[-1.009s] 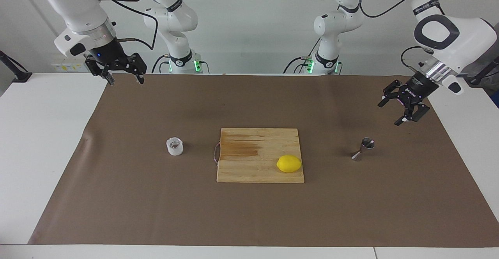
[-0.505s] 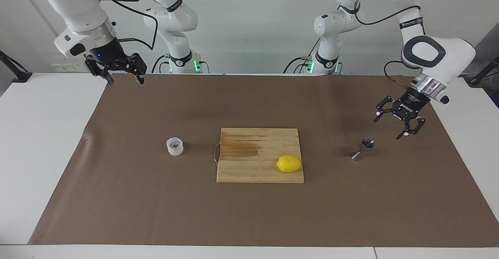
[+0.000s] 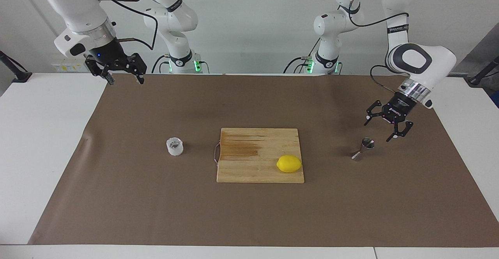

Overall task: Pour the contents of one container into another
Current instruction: 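Reach the left gripper forward to the small metal cup, then close the left gripper around the small metal cup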

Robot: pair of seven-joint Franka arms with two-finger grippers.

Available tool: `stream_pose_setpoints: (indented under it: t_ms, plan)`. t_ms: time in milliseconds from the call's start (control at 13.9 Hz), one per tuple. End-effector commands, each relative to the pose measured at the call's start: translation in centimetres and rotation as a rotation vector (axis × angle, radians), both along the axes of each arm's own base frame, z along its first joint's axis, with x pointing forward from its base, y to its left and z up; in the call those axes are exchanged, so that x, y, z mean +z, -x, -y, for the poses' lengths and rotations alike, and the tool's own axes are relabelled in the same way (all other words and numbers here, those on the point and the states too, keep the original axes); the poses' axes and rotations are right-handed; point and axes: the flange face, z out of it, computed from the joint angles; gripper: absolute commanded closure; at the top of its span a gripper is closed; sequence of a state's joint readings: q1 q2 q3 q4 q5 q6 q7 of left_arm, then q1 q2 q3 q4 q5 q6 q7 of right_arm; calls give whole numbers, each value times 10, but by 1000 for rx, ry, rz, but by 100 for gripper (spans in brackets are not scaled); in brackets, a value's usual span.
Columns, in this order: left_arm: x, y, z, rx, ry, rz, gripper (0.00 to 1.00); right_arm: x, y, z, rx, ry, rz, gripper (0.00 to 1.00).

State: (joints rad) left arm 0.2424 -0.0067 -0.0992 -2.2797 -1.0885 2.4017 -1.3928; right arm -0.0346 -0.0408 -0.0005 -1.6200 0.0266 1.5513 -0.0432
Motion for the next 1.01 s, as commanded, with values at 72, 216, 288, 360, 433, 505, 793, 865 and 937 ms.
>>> stream_pose_setpoints:
  t_ms: [72, 216, 288, 360, 433, 505, 793, 865, 937]
  plan:
    - [-23, -5, 16, 51, 7, -12, 0, 2, 3, 1, -19, 9, -3, 0]
    - [-23, -6, 16, 82, 37, -6, 0, 2, 3, 1, -19, 9, -3, 0]
    - [-23, -7, 21, 81, 40, 5, 0, 2, 3, 1, -19, 9, -3, 0]
    - [-23, -7, 28, 77, 37, 11, 0, 2, 3, 1, -19, 9, -3, 0]
    - [-24, -7, 28, 78, 29, 14, 0, 2, 3, 1, -19, 9, -3, 0]
    - [-24, -8, 27, 78, 24, 17, 0, 2, 3, 1, -19, 9, -3, 0]
    - [-27, -10, 28, 82, 9, 21, 0, 2, 3, 1, -19, 9, -3, 0]
    - [-27, -11, 29, 77, 4, 26, 0, 2, 3, 1, -17, 9, -3, 0]
    - [-28, -11, 29, 86, 3, 27, 0, 2, 3, 1, -19, 9, -3, 0]
